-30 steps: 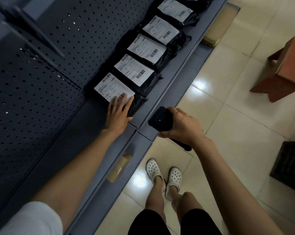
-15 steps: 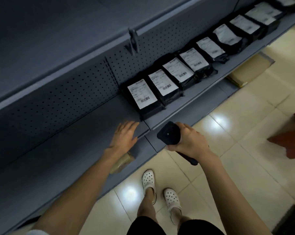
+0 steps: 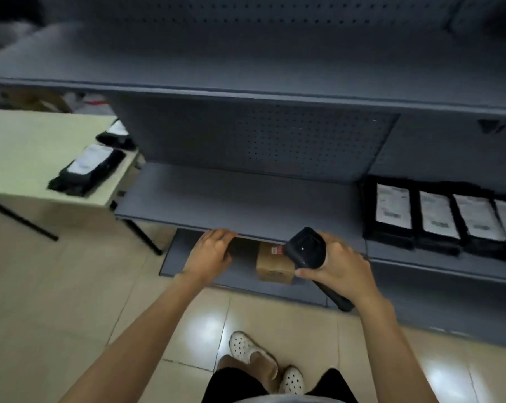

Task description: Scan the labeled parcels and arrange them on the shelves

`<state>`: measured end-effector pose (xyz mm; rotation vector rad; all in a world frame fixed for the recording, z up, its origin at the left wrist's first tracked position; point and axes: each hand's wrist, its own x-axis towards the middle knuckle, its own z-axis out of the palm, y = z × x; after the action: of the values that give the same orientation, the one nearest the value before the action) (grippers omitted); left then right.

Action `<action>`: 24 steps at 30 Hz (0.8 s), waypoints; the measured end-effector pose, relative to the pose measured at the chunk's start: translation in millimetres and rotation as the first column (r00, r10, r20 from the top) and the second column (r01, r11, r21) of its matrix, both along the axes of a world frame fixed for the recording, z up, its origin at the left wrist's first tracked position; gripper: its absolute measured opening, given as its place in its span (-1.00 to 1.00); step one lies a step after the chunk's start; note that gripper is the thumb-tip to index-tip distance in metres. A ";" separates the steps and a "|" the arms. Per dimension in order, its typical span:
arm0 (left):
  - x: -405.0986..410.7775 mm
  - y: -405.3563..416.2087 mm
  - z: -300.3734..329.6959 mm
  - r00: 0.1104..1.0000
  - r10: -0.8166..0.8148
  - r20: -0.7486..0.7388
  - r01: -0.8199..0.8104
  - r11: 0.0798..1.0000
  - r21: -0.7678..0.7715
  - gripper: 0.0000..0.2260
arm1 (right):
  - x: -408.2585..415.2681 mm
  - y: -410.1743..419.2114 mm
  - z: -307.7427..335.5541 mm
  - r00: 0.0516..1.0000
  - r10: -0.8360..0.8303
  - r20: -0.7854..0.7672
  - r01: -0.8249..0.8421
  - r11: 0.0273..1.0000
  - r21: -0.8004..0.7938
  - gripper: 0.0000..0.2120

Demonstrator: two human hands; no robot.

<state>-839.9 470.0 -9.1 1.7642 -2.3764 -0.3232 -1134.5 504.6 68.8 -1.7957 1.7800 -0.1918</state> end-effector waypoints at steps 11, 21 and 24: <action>238.1 110.3 45.3 0.832 0.555 0.011 -0.554 0.832 -0.034 -0.51 | 266.9 -23.6 40.3 0.850 0.524 -0.043 -0.526 0.849 -0.055 -0.06; 481.0 198.2 57.3 0.691 0.723 -0.007 -0.723 0.690 -0.040 -0.55 | 538.6 -3.6 49.4 0.747 0.665 -0.014 -0.664 0.745 -0.058 -0.18; 543.3 218.6 59.4 0.654 0.757 0.017 -0.756 0.654 -0.026 -0.55 | 608.1 7.2 44.1 0.705 0.709 0.012 -0.708 0.705 -0.044 -0.16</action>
<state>-296.6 688.6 50.3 2.5472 -1.4064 -0.1463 -526.4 511.8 112.9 -2.3501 0.9388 0.0692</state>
